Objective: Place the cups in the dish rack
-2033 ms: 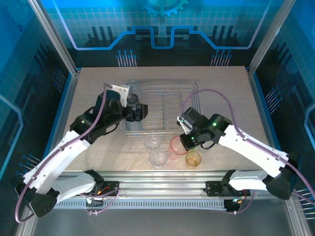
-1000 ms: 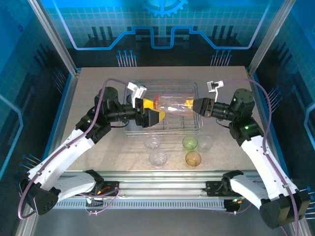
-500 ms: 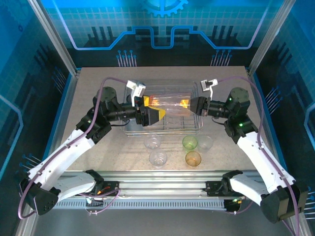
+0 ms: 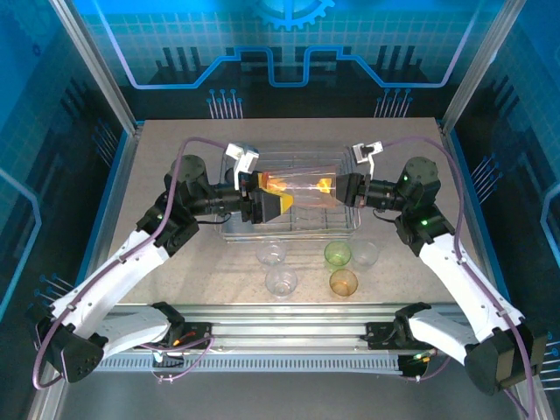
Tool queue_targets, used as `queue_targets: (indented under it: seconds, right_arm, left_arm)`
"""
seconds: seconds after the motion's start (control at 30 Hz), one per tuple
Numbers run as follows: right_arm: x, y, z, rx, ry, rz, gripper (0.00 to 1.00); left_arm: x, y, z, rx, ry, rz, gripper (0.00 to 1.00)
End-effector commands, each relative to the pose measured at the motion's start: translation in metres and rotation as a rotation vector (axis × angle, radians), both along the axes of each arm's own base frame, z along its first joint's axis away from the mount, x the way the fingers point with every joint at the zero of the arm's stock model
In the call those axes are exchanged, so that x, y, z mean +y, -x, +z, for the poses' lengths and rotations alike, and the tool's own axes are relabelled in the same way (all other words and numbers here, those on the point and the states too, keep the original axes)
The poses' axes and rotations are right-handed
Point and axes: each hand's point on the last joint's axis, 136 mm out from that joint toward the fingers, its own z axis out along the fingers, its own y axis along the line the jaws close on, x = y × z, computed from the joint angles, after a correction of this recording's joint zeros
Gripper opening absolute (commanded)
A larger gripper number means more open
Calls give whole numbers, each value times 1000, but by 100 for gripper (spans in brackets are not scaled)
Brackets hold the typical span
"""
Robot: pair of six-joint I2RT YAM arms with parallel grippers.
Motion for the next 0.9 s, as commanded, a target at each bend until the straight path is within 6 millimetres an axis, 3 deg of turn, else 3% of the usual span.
queue_targets:
  seconds: [0.0, 0.07, 0.17, 0.3, 0.4, 0.47, 0.57, 0.77, 0.87]
  right_arm:
    - [5, -4, -5, 20, 3, -5, 0]
    - [6, -6, -8, 39, 6, -3, 0]
    - [7, -9, -13, 64, 12, -6, 2]
    - [6, -14, -20, 79, 29, -32, 33]
    - [3, -16, -25, 85, 55, -59, 49]
    - [-3, -19, -31, 98, 91, -95, 53]
    - [-22, -26, -49, 130, 234, -204, 55]
    - [-89, -33, -107, 222, 718, -470, 55]
    - [-112, -37, -126, 257, 824, -541, 56]
  left_arm:
    - [-3, 9, 10, -35, 31, -53, 77]
    - [-3, 8, 9, -38, 28, -53, 73]
    - [-4, 9, 8, -39, 24, -54, 60]
    - [-3, 8, 4, -31, 12, -49, 37]
    - [-1, 6, 2, -29, 1, -28, 31]
    - [1, 4, 1, -33, -10, -6, 30]
    - [10, -3, -1, -46, -36, 84, 30]
    - [43, -31, -8, -39, -131, 365, 29]
    - [60, -43, -14, -20, -197, 486, 29]
